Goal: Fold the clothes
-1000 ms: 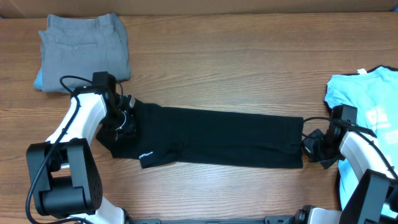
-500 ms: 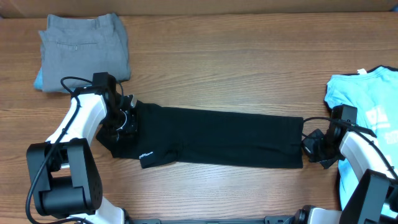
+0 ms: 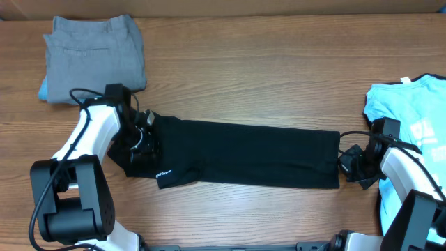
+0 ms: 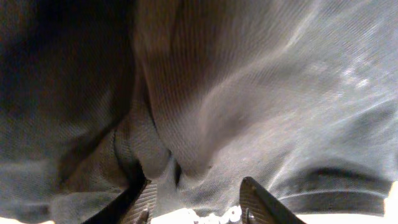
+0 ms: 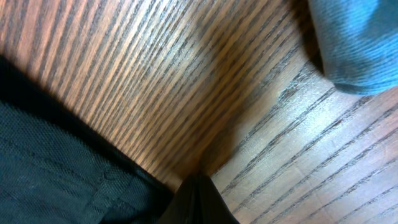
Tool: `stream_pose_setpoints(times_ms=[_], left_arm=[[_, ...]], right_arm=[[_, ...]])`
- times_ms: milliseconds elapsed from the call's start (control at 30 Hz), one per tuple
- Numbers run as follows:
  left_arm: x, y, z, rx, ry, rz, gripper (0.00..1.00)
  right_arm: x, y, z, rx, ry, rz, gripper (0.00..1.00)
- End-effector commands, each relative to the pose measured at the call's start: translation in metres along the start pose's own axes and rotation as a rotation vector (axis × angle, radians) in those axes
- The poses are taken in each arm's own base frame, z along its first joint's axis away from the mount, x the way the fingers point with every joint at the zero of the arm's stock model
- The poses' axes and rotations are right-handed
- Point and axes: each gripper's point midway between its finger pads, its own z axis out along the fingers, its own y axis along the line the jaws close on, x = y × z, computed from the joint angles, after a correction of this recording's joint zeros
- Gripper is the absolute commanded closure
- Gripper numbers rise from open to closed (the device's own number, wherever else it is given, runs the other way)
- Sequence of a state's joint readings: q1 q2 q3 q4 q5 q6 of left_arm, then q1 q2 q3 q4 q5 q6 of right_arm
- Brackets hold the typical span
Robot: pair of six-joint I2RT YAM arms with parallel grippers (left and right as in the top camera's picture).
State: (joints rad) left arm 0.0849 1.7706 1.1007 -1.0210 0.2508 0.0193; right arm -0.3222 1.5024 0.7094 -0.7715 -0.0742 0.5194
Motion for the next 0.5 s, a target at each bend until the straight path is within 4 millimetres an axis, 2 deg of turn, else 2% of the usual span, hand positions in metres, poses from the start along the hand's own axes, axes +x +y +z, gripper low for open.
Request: stream_pose_setpoints(times_ms=[0, 167, 200, 267, 367, 433, 467], left_arm=[[0.010, -0.001, 0.006, 0.000, 0.006, 0.017, 0.62], [0.009, -0.001, 0.007, 0.004, -0.001, 0.019, 0.89], [0.008, -0.002, 0.006, 0.013, -0.002, 0.014, 0.91], [0.006, -0.002, 0.003, 0.009, -0.005, 0.012, 0.78], [0.002, -0.002, -0.003, 0.002, -0.014, 0.015, 0.69], [0.001, -0.003, -0.004, 0.003, -0.015, 0.015, 0.47], [0.002, -0.003, -0.003, 0.002, -0.012, 0.015, 0.44]], right_arm=[[-0.004, 0.001, -0.004, -0.012, -0.024, 0.000, 0.96], [-0.004, 0.001, -0.004, -0.012, -0.023, 0.000, 0.96], [-0.004, 0.001, -0.004, -0.012, -0.023, 0.000, 0.96], [-0.004, 0.001, -0.004, -0.012, -0.023, 0.000, 0.96], [-0.004, 0.001, -0.004, -0.012, -0.022, 0.000, 0.96], [-0.004, 0.001, -0.004, -0.012, -0.022, 0.000, 0.96], [-0.004, 0.001, -0.004, -0.012, -0.022, 0.000, 0.96]])
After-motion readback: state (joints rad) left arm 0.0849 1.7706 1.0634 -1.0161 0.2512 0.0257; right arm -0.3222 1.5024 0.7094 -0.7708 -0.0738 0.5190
